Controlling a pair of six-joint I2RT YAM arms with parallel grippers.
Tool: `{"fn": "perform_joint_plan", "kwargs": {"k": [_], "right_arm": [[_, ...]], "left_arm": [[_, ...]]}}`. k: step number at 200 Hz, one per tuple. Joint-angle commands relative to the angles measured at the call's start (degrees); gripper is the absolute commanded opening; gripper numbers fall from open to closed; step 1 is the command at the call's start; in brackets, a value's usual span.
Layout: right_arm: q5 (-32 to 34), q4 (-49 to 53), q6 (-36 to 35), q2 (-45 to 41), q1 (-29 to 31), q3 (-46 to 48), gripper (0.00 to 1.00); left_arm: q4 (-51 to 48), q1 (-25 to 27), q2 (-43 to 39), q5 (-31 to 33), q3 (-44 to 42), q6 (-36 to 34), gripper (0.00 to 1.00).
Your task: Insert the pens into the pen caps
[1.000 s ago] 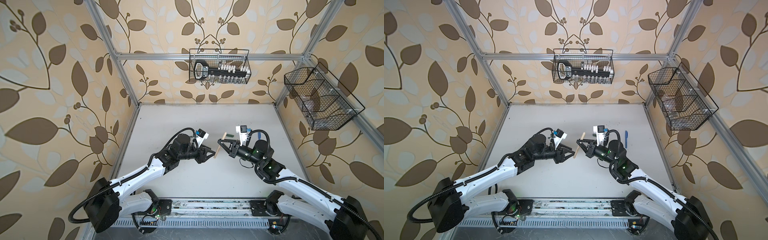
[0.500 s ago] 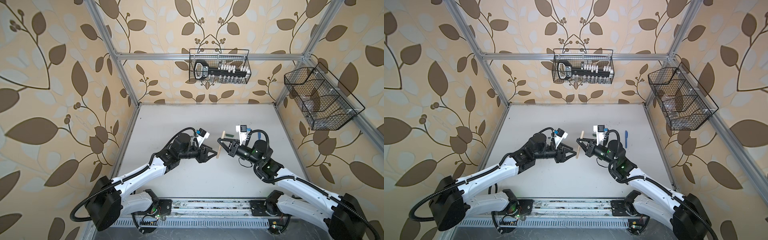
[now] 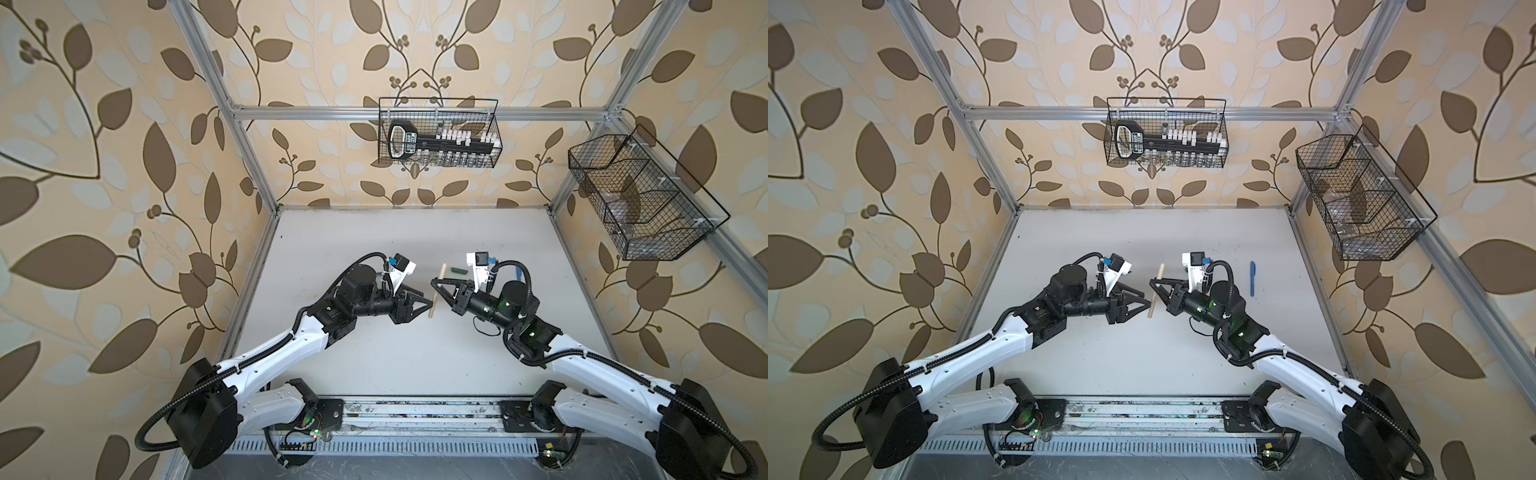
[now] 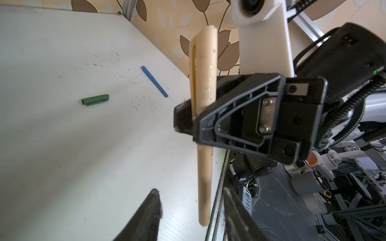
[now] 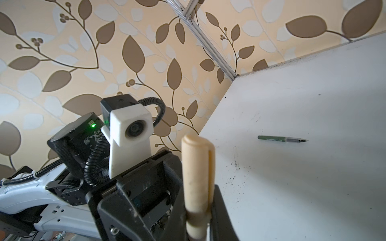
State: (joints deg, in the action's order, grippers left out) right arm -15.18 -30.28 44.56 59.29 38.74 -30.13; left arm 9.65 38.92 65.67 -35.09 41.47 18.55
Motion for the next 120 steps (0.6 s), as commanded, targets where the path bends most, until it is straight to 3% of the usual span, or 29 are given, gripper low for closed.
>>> {"fn": "perform_joint_plan", "kwargs": {"k": [1,120], "right_arm": [[1.62,-5.19,0.62,1.37,1.11,-1.77,0.0],[4.27,-9.95,0.97,2.6,1.51,-2.73,0.0]], "left_arm": [[3.15,-0.33,0.94,-3.22,0.89,0.81,0.48],[3.2,-0.33,1.3,-2.56,0.12,0.22,0.32]]}}
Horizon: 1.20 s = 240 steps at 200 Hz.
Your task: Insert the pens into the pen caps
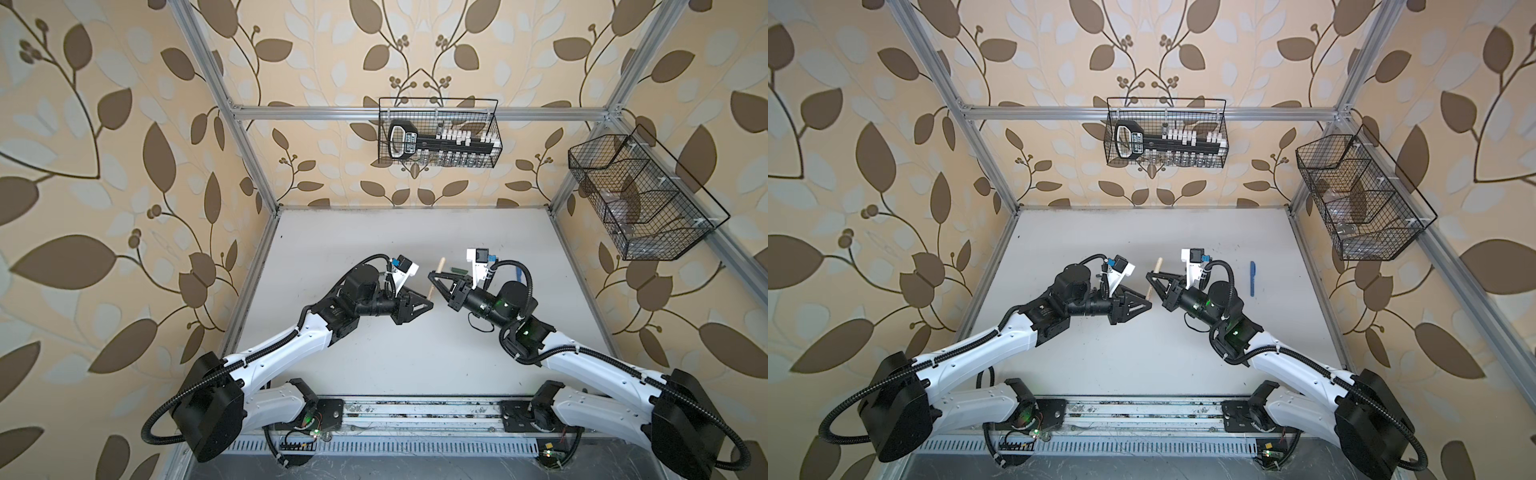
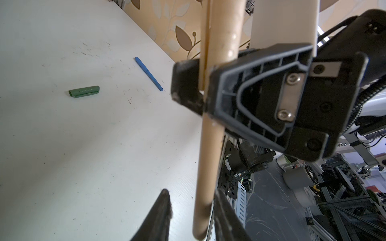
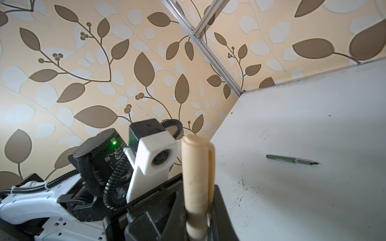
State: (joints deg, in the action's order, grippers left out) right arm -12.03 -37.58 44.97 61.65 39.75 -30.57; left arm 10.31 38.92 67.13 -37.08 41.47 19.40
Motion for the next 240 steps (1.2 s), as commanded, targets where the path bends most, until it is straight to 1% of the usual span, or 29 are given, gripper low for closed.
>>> {"fn": "perform_joint_plan", "kwargs": {"k": [1,29,43,72,91,119,127,141,157,169,202,240], "right_arm": [[1.17,-2.66,0.51,0.23,0.51,-2.3,0.0],[1.14,-2.69,0.38,0.58,0.95,-2.43,0.0],[1.16,-2.39,0.13,0.62,1.21,-2.49,0.0],[1.59,-1.27,-0.56,0.16,1.55,-2.21,0.0],[2.05,-0.92,-1.1,-0.5,1.74,-1.79,0.0],[3.23,1.02,-2.71,-1.9,2.17,-1.78,0.0],[3.58,1.53,-3.33,-2.18,2.35,-1.8,0.0],[4.18,2.48,-3.99,-2.7,2.54,-1.95,0.0],[4.55,3.05,-4.27,-3.01,2.55,-1.86,0.0],[4.93,3.43,-4.46,-3.31,2.62,-1.86,0.0],[4.93,3.07,-4.67,-2.82,2.62,-1.77,0.0],[4.77,2.81,-4.47,-2.31,2.88,-1.85,0.0]], "left_arm": [[2.58,-0.33,-0.16,-0.51,0.11,-0.61,0.32],[2.4,-0.33,-0.25,0.22,0.19,-0.76,0.3],[2.11,-0.33,-0.38,1.07,0.19,-0.77,0.25],[1.73,-0.33,-0.69,1.83,0.01,-0.9,0.21],[1.31,-0.33,-0.86,2.7,0.06,-0.9,0.15],[1.12,-0.42,-0.78,2.71,0.1,-1.07,0.15],[1.03,-0.41,-0.69,2.85,0.19,-0.98,0.16],[1.03,-0.41,-0.52,2.77,0.27,-0.97,0.3],[1.03,-0.42,-0.6,2.54,0.38,-0.86,0.39],[1.01,-0.42,-0.77,2.28,0.44,-0.94,0.4],[1.08,-0.42,-0.69,1.71,0.54,-0.77,0.33],[1.03,-0.4,-0.17,1.48,0.89,-0.77,0.17]]}}
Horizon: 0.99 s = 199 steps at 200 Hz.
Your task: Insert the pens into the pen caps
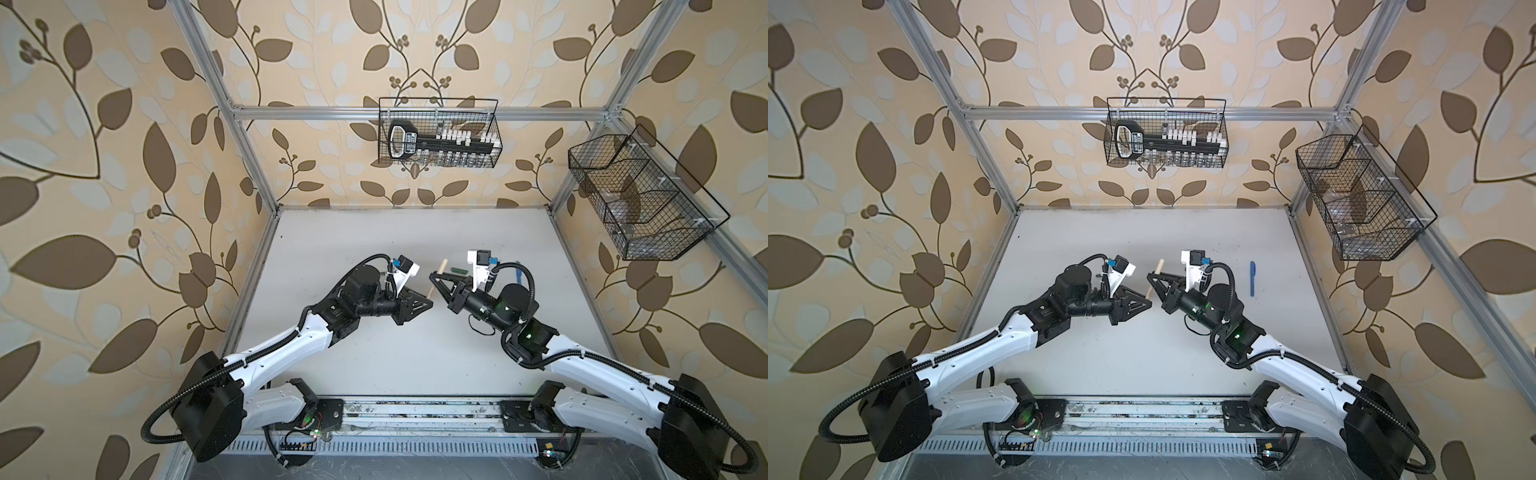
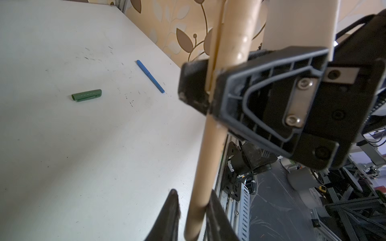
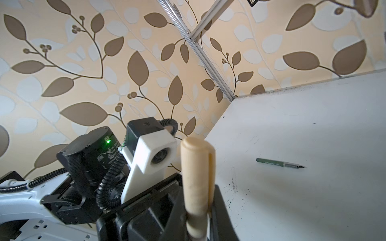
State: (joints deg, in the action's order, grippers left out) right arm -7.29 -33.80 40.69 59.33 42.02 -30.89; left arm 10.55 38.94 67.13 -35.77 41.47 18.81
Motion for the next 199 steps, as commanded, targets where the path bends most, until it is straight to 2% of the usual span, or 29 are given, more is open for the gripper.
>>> {"fn": "perform_joint_plan", "kwargs": {"k": [1,9,32,50,61,94,107,124,140,164,199], "right_arm": [[0.05,-0.94,-0.18,0.0,0.65,-1.49,0.0],[0.23,-0.6,-0.47,-0.13,0.61,-1.48,0.0],[0.25,0.99,-1.61,-0.58,0.73,-1.83,0.0],[1.21,2.81,-2.7,-1.35,1.05,-2.06,0.0],[1.4,3.91,-3.17,-2.08,1.04,-2.01,0.05],[1.8,6.87,-3.86,-4.84,1.13,-1.78,0.08],[1.43,8.14,-4.14,-5.36,1.26,-1.73,0.19],[1.06,9.72,-4.38,-6.34,1.31,-1.66,0.43],[0.47,11.22,-4.85,-7.6,1.09,-1.55,0.53],[-3.02,12.04,-3.72,-9.4,-1.81,-0.64,0.57],[-12.28,12.76,-1.46,-9.4,-10.22,-2.2,0.58]], "left_arm": [[0.75,-0.43,-0.17,0.17,0.93,-0.18,0.17],[0.71,-0.44,-0.12,0.18,0.99,-0.34,0.15],[0.38,-0.44,0.17,0.82,1.06,-0.51,0.0],[0.11,-0.44,0.61,1.4,1.2,-0.53,0.0],[0.17,-0.44,0.78,2.0,1.12,-0.53,0.0],[0.16,-0.46,0.72,4.11,0.54,-1.36,0.0],[0.05,-0.44,0.72,4.48,0.59,-1.69,0.0],[-0.16,-0.44,0.76,4.57,0.59,-2.32,0.0],[-0.39,-0.44,0.89,4.91,0.45,-2.96,0.0],[-0.76,-0.44,1.11,4.79,0.24,-4.28,0.0],[-1.39,-0.42,1.33,2.96,-0.66,-7.31,0.0]]}}
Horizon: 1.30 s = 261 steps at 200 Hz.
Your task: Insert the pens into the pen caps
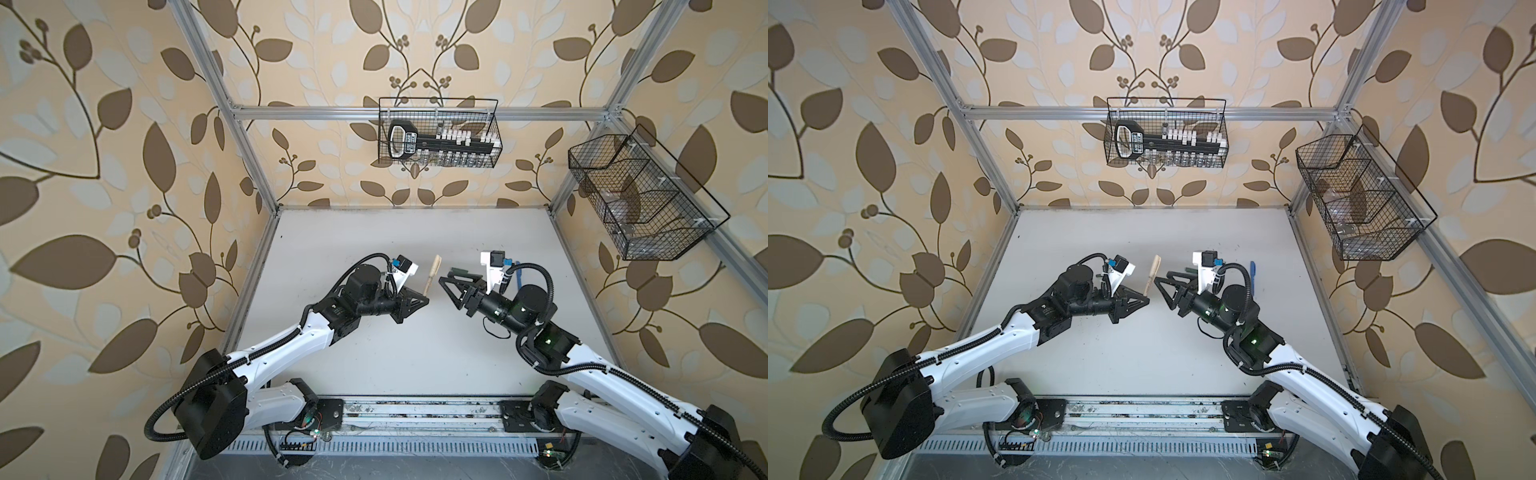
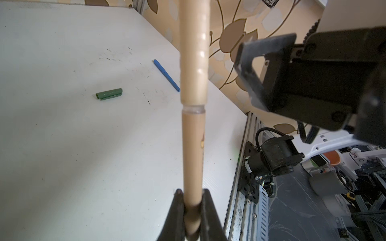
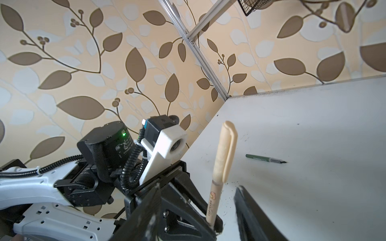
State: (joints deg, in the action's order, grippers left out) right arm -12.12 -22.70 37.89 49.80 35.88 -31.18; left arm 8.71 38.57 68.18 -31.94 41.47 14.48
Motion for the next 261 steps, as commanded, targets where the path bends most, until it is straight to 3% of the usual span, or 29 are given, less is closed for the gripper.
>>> {"fn": "perform_joint_plan", "kwargs": {"k": [1,36,90,216,261], "right_arm": [[-7.6,1.94,1.19,0.26,-4.29,-2.11,0.58],[-14.71,10.68,-4.54,5.79,-8.18,-9.86,0.59],[-21.29,13.65,-7.5,14.62,-8.57,-16.9,0.58],[-19.81,13.66,-8.53,19.08,-6.76,-18.82,0.47],[-20.36,12.51,-7.74,19.98,-6.7,-18.72,0.29]], "left_arm": [[0.44,-0.06,0.28,-0.85,-0.67,-3.02,0.0],[0.75,-0.07,0.2,-1.81,-1.69,-3.81,0.0],[2.14,-0.02,-1.36,-2.47,-2.78,-3.93,0.0],[2.05,-0.05,-2.99,-2.51,-3.33,-4.28,0.0],[2.2,-0.07,-2.63,-2.61,-3.13,-4.11,0.0]]}}
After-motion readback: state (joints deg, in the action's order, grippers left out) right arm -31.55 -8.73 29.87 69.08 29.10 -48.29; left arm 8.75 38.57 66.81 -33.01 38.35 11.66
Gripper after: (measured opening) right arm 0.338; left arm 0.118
